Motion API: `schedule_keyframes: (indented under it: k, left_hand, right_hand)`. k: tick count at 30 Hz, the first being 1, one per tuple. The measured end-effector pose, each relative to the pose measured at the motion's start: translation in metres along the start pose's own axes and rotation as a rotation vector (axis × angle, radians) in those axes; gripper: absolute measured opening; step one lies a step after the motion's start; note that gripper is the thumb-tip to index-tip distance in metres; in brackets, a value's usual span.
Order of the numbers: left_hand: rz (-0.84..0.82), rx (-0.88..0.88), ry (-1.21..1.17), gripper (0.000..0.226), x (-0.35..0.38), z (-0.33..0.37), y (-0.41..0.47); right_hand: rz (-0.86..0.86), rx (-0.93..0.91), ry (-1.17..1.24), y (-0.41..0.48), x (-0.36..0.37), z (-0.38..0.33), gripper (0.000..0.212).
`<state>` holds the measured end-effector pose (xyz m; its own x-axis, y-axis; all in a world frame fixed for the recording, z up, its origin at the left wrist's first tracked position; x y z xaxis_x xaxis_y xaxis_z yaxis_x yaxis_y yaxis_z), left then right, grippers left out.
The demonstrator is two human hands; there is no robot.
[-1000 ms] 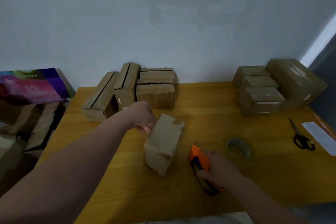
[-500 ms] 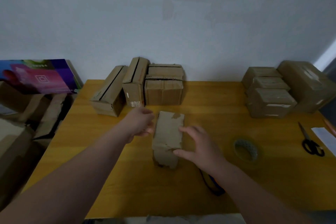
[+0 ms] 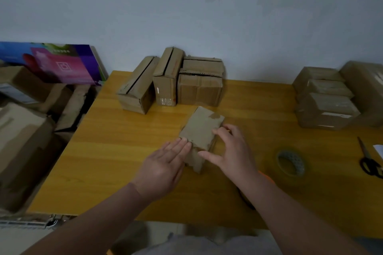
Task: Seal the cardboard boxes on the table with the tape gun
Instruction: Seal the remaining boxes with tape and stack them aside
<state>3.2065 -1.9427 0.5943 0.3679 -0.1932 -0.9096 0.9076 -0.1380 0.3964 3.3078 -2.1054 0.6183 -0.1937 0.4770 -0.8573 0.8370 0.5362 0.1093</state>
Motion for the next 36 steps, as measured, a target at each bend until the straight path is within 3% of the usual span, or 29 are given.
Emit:
schedule_keyframes:
  k: [10,17,33,36]
  left_hand:
    - [-0.051,-0.087,-0.008,0.047,-0.005,0.001,0.014]
    - [-0.153,-0.021,-0.071,0.055,-0.006,-0.006,0.032]
    - [-0.327,-0.013,0.161,0.077,0.002,0.022,0.068]
    - [-0.288,-0.041,0.132,0.072,0.003,0.021,0.067]
  right_hand:
    - [0.02,-0.005,-0.031,-0.001,0.001,0.002,0.064]
    - [0.022,-0.021,-0.025,0.0,0.001,0.004,0.062]
    - [-0.006,-0.067,0.008,-0.004,-0.003,0.012,0.064]
    - [-0.03,-0.058,0.067,-0.003,-0.006,0.015,0.058]
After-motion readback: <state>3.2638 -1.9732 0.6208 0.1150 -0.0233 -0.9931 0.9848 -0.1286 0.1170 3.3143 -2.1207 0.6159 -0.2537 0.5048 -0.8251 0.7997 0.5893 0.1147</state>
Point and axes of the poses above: each hand's wrist, its own y-axis towards the middle knuckle, its own x-axis out of the palm, z = x × y, the point moved 4 cm from there along y, towards the middle knuckle, and after that the axes turned 5 degrees about -x, right-handed, at the moved point
